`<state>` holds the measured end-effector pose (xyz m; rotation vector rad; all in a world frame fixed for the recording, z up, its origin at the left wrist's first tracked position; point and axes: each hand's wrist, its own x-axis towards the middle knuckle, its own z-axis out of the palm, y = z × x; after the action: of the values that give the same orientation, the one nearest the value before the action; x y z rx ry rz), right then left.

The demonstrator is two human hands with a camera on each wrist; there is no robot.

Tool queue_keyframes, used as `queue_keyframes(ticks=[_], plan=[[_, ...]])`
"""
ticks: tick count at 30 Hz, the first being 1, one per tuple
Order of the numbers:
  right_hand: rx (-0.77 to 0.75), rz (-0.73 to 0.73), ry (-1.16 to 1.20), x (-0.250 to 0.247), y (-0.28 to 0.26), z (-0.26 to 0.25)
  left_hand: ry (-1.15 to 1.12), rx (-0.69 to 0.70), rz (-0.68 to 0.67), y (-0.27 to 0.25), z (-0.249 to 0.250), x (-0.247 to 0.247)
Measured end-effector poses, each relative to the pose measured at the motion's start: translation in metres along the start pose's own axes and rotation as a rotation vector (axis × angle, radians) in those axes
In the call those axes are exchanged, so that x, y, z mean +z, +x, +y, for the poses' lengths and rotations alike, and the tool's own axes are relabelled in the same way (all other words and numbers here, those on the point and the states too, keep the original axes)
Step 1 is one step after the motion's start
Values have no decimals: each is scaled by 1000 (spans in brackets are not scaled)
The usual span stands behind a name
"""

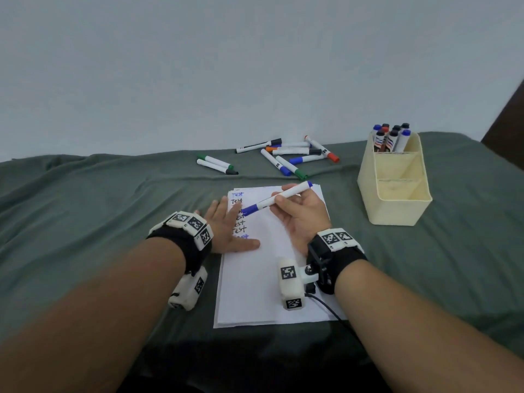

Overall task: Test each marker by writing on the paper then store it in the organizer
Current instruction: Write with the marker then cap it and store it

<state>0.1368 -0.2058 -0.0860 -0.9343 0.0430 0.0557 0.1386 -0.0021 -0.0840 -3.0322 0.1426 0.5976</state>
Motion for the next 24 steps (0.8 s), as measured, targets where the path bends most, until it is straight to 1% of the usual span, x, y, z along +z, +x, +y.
queue_keyframes(ticks=[2, 4, 7, 9, 12, 14, 16, 18, 21, 24], plan=[[-19, 51, -95, 5, -2, -4, -11, -1, -5, 0, -1, 0], [-87, 76, -271, 12, -5, -14, -17, -6, 2, 0, -1, 1], [-286, 98, -569, 17, -9, -49, -24, -11, -6, 1, -1, -1], [-457, 131, -693, 16, -11, -84, -31, -14, -19, 0, -1, -2], [-674, 252, -790, 6, -13, -142, -58, -18, -16, -1, -1, -2], [-742, 365, -897, -6, -15, -172, -75, -22, -9, -2, 1, -2], [-754, 420, -986, -22, -16, -190, -92, -29, 7, -4, 3, -1], [-724, 440, -1076, -39, -16, -197, -100, -37, 34, -4, 5, -1], [-613, 415, -1168, -62, -12, -189, -89, -37, 30, -5, 7, -3], [-449, 375, -1254, -75, -10, -176, -83, -36, 19, -6, 7, -4]])
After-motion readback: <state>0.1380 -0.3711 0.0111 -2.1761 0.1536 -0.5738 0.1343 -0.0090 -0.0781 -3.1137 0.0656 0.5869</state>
